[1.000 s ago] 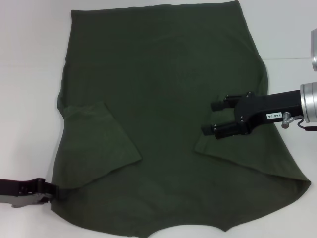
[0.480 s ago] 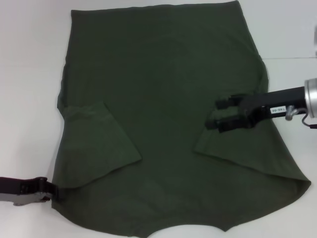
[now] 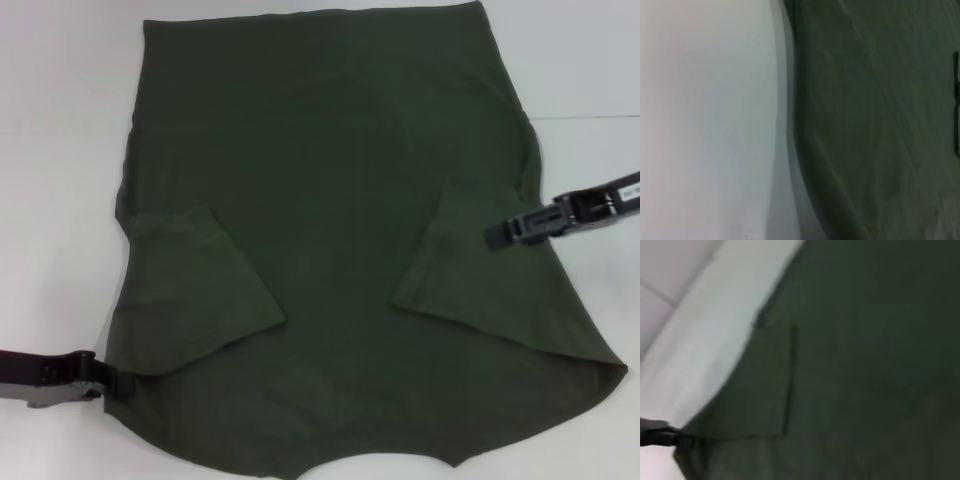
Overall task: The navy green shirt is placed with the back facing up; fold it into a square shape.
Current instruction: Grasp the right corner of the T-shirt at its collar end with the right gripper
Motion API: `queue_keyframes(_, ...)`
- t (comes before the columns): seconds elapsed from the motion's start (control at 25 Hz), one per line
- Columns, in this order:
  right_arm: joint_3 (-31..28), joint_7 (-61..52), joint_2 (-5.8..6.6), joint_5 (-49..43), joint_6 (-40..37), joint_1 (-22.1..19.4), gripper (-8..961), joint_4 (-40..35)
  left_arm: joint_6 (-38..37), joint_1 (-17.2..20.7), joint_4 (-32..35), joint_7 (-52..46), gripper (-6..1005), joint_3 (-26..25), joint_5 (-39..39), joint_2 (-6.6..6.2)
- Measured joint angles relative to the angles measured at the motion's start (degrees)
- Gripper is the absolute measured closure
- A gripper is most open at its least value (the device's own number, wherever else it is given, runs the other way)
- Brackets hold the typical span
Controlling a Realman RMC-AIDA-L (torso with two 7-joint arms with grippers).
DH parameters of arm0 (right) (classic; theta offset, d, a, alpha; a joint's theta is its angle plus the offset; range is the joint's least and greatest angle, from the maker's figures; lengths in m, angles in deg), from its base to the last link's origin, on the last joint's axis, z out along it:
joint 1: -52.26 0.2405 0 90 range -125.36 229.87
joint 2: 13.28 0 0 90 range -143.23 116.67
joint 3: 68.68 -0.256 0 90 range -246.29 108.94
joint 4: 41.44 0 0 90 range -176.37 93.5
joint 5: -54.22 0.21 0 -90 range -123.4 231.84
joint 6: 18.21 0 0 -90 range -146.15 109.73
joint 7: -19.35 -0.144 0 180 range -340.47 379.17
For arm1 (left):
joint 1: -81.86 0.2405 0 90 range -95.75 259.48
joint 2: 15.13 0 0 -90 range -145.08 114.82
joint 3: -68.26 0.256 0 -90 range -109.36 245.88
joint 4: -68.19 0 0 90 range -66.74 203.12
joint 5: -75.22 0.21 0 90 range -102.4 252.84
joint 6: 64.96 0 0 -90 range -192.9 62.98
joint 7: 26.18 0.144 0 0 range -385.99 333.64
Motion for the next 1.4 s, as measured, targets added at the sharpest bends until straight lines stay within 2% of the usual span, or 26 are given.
queue_keyframes(0.16, -2.0, -6.0, 1.04, -4.9, -1.5, 0.0, 36, -0.3, 0.1, -0.2, 0.0, 0.5, 958, -0.1, -0.1, -0.03)
queue_keyframes(0.4, -7.6, -10.2, 1.74, -11.5, -4.4, -0.6, 36, -2.0, 0.2, -0.8, 0.0, 0.7, 959, -0.3, -0.2, -0.27)
queue_keyframes(0.64, -9.6, -11.2, 2.27, -15.0, -4.7, -2.7, 37, -1.9, 0.2, -1.2, 0.0, 0.7, 959, -0.1, -0.2, -0.34)
queue_keyframes(1.0, -9.6, -11.8, 2.43, -15.8, -4.1, -5.8, 37, 0.2, 0.2, -1.3, 0.0, 0.5, 958, 0.0, -0.2, -0.44)
queue_keyframes(1.4, -8.8, -11.2, 1.60, -17.7, -1.6, -6.3, 39, 3.5, 0.5, -1.4, 0.0, 0.6, 959, -0.1, -0.2, -0.42)
